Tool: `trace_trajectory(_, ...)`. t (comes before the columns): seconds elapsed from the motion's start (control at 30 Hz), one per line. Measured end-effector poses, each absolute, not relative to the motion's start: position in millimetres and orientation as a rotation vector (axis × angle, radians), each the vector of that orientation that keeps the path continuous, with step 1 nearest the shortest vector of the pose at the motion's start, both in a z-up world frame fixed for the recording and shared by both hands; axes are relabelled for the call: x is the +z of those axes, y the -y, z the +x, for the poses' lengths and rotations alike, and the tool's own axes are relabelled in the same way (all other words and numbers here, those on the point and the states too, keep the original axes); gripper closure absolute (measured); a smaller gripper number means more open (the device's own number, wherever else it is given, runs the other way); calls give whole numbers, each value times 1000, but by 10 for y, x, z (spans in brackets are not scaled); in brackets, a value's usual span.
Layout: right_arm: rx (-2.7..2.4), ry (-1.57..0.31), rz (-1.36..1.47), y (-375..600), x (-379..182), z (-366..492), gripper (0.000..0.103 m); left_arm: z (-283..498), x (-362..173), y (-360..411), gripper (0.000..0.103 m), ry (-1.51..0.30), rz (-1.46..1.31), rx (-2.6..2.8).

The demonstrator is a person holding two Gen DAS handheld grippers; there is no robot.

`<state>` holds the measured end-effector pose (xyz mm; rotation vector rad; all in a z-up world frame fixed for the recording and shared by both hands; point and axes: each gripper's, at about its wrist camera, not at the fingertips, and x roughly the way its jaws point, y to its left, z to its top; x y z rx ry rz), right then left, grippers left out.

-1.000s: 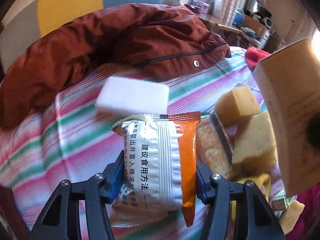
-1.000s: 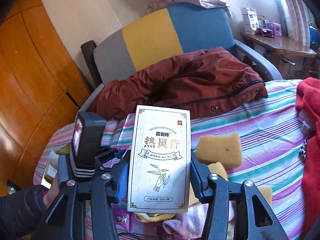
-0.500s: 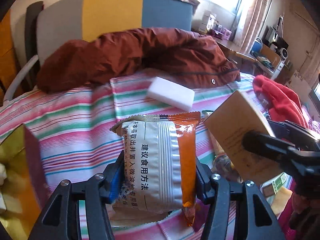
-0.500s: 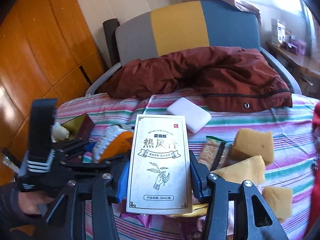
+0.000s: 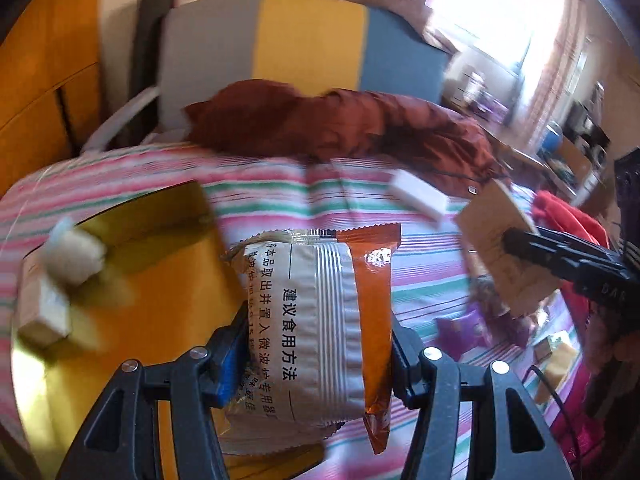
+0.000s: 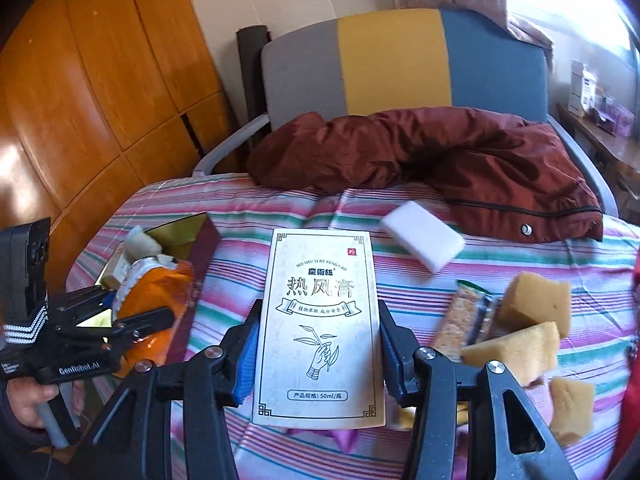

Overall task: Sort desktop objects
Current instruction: 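Carry the box and snack packet over the gold tray with both tools, then open both tools to release the box and packet into the tray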

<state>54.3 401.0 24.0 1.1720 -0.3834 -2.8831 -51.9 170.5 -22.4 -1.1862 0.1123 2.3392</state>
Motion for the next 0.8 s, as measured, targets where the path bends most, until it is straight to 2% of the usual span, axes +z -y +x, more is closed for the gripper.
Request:
trace_trajectory(0.47,-2650,398,1121,-2760,335,213,52,-439,-376,-150,44,15,-1319,2641)
trace_trajectory(0.77,-2521,460,1164,-1966,171,-151,52,-332,-590,358,43,78,-1425,2711)
trace_trajectory(0.8,-2510,472,1168,-1912,149,-187,50,-331,-604,402,41,100,-1432,2711)
